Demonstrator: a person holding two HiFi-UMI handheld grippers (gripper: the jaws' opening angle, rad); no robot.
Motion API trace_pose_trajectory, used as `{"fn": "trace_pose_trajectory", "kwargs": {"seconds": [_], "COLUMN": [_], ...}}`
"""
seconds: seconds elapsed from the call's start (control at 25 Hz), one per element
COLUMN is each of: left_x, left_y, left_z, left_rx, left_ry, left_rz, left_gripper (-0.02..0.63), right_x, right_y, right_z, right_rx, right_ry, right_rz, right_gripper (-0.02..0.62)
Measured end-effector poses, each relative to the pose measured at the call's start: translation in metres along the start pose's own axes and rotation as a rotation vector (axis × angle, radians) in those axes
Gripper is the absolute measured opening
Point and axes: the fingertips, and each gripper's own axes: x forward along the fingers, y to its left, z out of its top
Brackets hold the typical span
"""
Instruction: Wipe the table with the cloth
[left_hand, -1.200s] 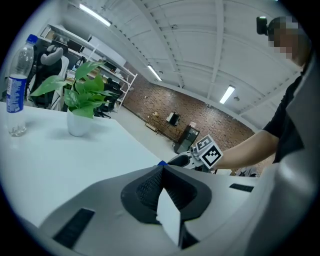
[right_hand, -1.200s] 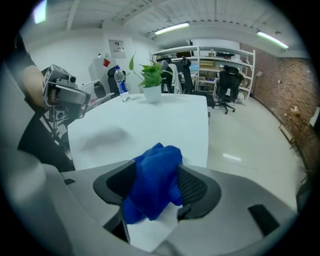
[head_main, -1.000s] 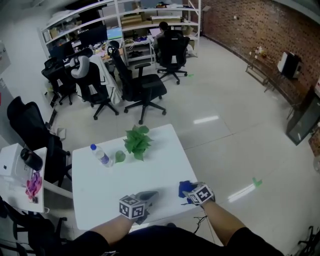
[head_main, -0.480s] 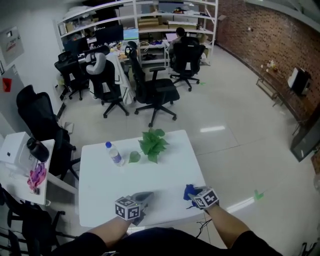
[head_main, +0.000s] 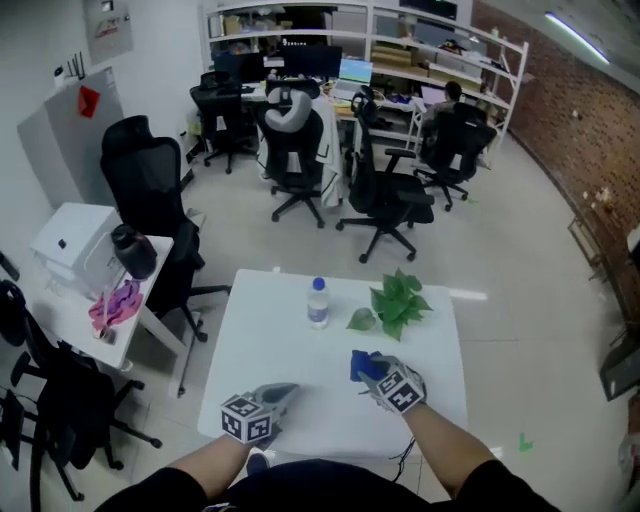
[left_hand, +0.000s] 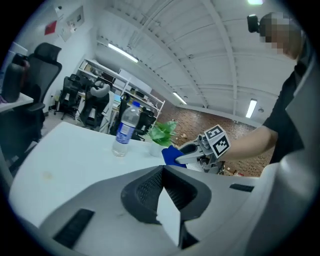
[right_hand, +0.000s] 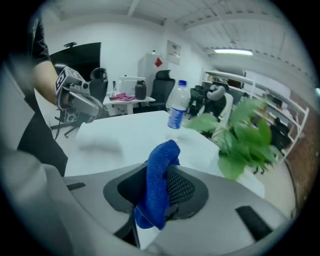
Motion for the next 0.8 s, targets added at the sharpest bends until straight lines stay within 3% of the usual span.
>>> {"fn": "trace_pose_trajectory", "kwargs": {"seconds": [0.36, 0.56, 0.8], "left_x": [-0.168, -0.241, -0.284], "left_y": [0.098, 0.127, 0.134], "left_z": [-0.018, -0.043, -0.062], "left_rx": [-0.048, -0.103, -0.144], "left_ry": [-0.093, -0.128, -0.159], "left_rz": [0.253, 0.368, 0.424], "left_gripper": [-0.005, -0.005, -0.005], "right_x": [0.143, 0.212, 0.258], "right_y": [0.094, 0.131, 0.162], "right_z": [0.131, 0.160, 0.168], "right_rx": [-0.604, -0.888, -1.231], "right_ry": [-0.020, 0.032, 0.091], "right_rz": [0.280, 0.386, 0.441], "right_gripper": [0.115, 0.115, 0.114]}}
